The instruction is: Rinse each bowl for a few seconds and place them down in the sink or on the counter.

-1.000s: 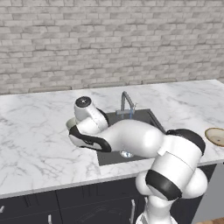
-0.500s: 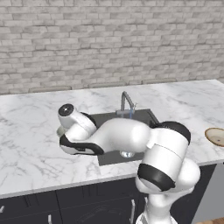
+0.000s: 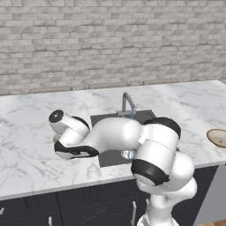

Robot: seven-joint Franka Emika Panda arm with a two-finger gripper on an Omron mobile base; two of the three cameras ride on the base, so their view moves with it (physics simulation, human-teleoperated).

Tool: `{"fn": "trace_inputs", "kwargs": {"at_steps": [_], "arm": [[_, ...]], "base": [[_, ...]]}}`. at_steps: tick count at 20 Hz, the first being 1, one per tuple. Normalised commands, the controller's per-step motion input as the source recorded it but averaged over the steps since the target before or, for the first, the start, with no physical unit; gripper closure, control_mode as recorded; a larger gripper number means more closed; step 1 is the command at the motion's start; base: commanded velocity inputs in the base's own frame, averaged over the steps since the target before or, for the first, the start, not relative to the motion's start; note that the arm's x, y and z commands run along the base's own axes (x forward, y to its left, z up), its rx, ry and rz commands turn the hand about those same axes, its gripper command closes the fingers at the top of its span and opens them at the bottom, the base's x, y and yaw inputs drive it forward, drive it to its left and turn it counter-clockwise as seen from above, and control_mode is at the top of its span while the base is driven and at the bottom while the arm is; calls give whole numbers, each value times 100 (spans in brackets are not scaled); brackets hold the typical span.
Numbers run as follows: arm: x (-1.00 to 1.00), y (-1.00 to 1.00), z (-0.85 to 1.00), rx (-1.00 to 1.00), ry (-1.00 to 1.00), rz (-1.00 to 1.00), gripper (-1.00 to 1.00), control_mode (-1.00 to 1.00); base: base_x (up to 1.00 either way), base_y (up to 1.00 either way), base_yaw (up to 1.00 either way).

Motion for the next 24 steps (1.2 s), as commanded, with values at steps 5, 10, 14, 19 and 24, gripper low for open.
{"fn": "trace_inputs", "kwargs": {"at_steps": [5, 10, 14, 19, 24], "arm": [[0, 1, -31, -4, 2, 5, 100, -100], [0, 0, -34, 0, 1, 5, 100, -100], [0, 0, -33, 8, -1, 5, 100, -100], [0, -7, -35, 19, -3, 3, 100, -100], [1, 1, -7, 17, -1, 1, -100, -100]], "base": [[0, 0, 0], [0, 0, 0], [0, 0, 0], [0, 0, 0], [0, 0, 0]]}}
